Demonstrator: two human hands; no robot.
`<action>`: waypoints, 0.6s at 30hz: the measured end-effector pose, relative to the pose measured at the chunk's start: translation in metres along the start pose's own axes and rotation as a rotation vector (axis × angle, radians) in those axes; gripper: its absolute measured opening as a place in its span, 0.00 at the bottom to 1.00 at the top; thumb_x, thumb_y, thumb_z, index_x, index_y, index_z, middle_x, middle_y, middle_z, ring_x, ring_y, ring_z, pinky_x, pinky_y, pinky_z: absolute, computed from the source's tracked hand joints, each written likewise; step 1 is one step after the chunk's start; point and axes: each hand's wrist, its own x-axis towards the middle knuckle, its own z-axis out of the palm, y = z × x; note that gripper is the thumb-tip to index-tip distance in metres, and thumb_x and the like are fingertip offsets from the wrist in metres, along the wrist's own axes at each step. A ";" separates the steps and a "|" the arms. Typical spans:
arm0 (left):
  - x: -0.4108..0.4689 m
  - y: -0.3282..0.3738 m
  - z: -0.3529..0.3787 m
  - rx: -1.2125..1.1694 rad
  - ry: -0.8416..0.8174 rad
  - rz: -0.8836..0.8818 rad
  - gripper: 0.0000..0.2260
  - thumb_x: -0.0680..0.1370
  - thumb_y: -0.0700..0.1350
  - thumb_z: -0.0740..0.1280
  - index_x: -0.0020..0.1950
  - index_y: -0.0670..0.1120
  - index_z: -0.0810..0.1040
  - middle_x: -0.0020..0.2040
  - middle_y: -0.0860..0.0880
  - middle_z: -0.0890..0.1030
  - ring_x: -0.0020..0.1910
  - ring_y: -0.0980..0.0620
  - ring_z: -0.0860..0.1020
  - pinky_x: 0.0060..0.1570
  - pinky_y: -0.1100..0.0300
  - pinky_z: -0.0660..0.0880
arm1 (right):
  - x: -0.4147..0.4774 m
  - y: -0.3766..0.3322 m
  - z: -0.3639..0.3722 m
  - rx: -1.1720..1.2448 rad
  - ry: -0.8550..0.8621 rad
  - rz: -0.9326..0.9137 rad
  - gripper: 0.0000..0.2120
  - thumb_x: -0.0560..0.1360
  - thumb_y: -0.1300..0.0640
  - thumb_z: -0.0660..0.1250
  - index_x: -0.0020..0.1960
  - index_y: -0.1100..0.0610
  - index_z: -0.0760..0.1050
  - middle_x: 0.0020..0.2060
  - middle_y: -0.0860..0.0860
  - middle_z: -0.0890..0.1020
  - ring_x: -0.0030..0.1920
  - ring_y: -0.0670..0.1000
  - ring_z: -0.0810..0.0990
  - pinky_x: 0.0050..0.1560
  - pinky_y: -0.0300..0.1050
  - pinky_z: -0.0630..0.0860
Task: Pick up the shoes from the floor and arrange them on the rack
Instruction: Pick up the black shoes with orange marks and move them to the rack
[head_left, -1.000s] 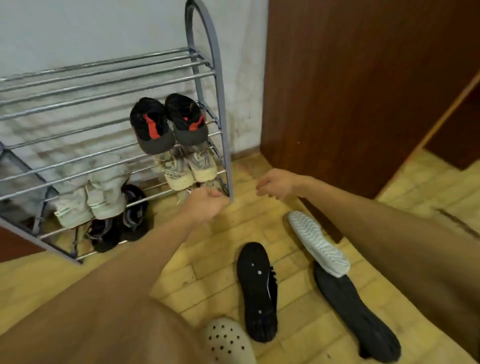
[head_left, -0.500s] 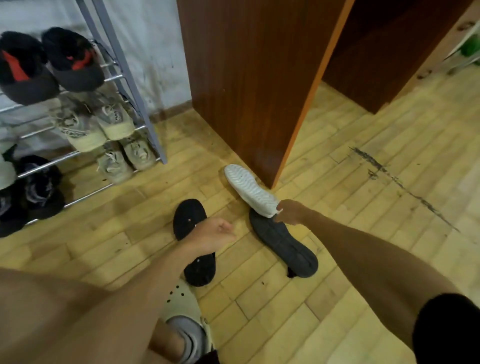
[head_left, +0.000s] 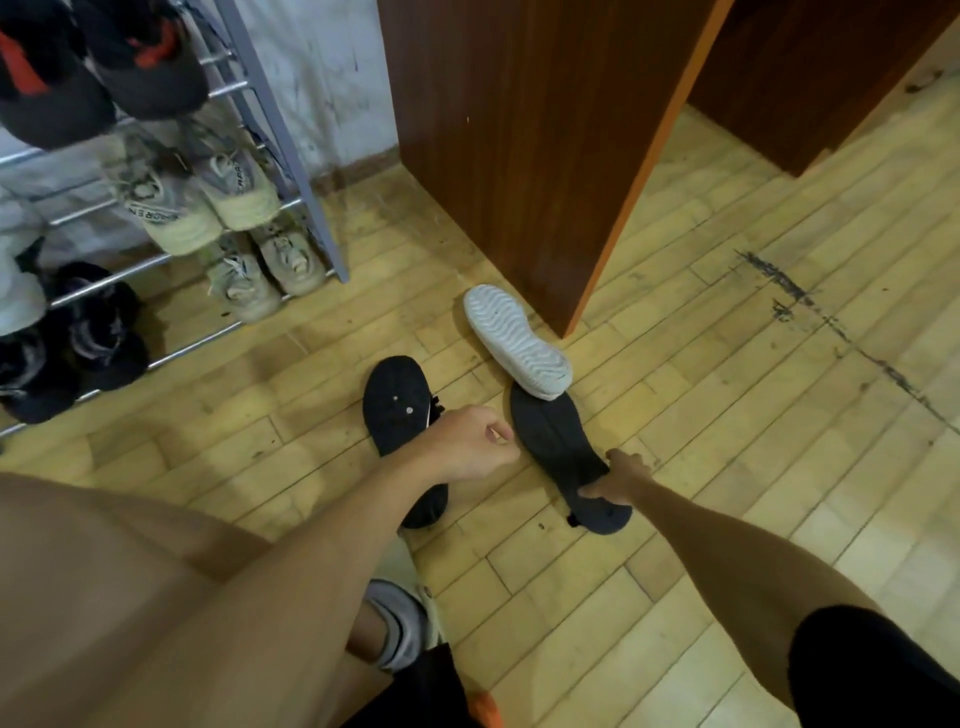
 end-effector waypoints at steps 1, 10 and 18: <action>0.000 -0.001 0.001 0.001 -0.004 -0.003 0.15 0.75 0.52 0.66 0.62 0.52 0.75 0.60 0.53 0.76 0.59 0.54 0.74 0.57 0.59 0.70 | -0.004 -0.005 0.004 0.006 0.019 -0.006 0.36 0.69 0.44 0.74 0.71 0.58 0.66 0.66 0.59 0.68 0.65 0.61 0.69 0.59 0.52 0.73; -0.007 -0.010 -0.001 -0.026 0.099 -0.044 0.20 0.77 0.50 0.65 0.68 0.50 0.71 0.60 0.52 0.77 0.57 0.53 0.74 0.52 0.59 0.72 | -0.053 -0.040 0.068 0.106 0.352 -0.248 0.31 0.71 0.57 0.72 0.69 0.57 0.62 0.64 0.55 0.68 0.63 0.55 0.68 0.67 0.53 0.68; -0.016 -0.032 -0.005 0.059 0.096 -0.112 0.18 0.76 0.49 0.65 0.66 0.49 0.74 0.63 0.50 0.77 0.61 0.51 0.75 0.54 0.62 0.68 | -0.054 -0.036 0.080 0.056 0.259 -0.488 0.13 0.77 0.49 0.66 0.59 0.54 0.78 0.61 0.53 0.74 0.64 0.54 0.70 0.65 0.49 0.69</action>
